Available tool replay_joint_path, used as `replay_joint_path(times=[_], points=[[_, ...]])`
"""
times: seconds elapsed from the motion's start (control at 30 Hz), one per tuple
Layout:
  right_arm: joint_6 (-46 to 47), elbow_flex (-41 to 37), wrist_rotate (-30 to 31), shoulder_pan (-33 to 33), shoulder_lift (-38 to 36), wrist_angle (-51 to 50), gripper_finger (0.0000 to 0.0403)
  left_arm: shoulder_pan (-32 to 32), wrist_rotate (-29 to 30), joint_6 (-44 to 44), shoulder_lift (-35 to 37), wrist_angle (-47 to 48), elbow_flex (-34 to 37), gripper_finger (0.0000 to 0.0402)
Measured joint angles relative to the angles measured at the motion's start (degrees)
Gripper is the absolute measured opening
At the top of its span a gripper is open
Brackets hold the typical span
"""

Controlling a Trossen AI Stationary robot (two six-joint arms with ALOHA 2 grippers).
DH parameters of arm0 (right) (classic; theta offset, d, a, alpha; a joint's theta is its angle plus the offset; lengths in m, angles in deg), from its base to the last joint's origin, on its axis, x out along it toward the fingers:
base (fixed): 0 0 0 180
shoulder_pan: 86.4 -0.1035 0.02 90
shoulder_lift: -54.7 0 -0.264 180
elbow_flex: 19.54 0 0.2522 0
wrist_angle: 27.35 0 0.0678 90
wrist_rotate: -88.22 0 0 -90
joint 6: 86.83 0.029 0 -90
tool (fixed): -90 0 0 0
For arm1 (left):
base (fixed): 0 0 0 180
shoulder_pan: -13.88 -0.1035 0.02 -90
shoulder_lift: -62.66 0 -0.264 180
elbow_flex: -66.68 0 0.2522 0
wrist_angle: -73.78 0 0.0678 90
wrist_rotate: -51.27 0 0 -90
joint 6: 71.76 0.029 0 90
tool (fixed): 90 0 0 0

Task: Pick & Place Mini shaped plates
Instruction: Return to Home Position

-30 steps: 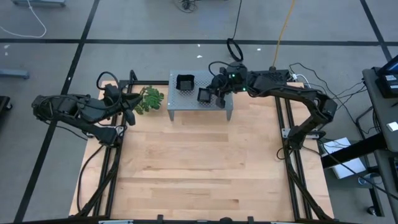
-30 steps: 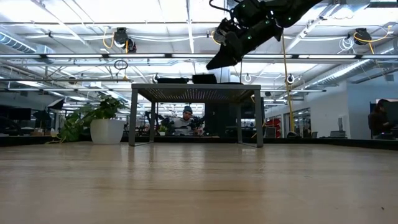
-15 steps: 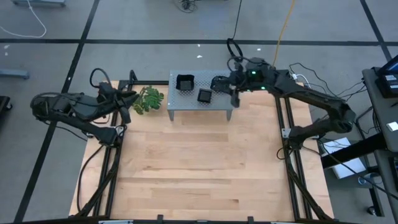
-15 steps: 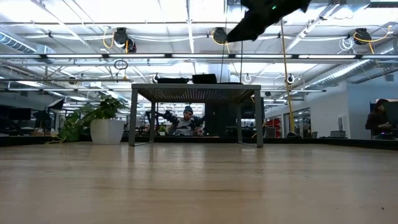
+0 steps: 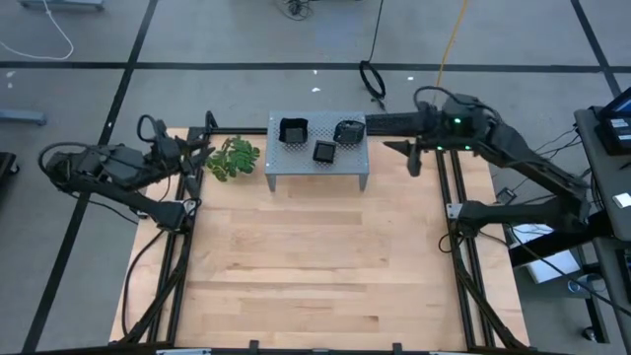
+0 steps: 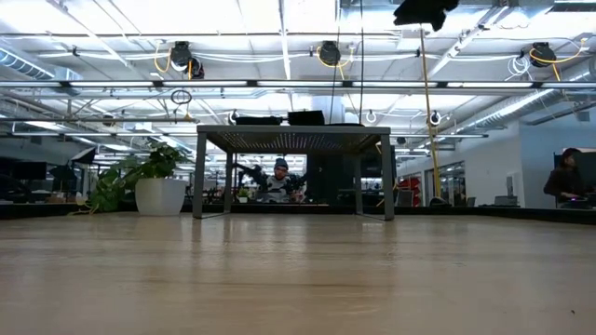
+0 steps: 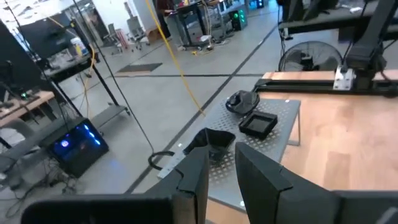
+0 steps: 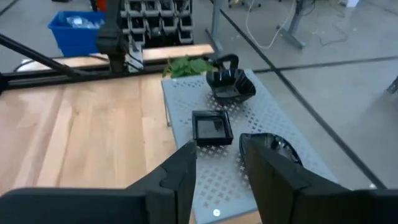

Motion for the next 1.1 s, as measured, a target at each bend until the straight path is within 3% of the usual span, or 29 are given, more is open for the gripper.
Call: replay_joint_path(times=[0.23, 0.5, 0.8, 1.1], points=[[0.63, -3.56, -0.30, -0.02, -7.32, -0.34, 0.0125, 0.00, 0.02, -5.88, 0.89, 0.04, 0.00, 0.0086], [7.70, -19.70, -0.17, -0.02, -18.16, 10.80, 0.0125, 0.00, -3.11, -15.71, 4.67, -0.11, 0.00, 0.0086], [11.18, -38.60, 8.60, -0.02, -29.35, 29.82, 0.0125, 0.00, -3.18, -15.73, 9.69, -0.21, 0.00, 0.0086], [15.37, -47.59, 9.23, -0.02, -35.44, 37.77, 0.0125, 0.00, -4.15, -15.47, 11.82, -0.16, 0.00, 0.0086]])
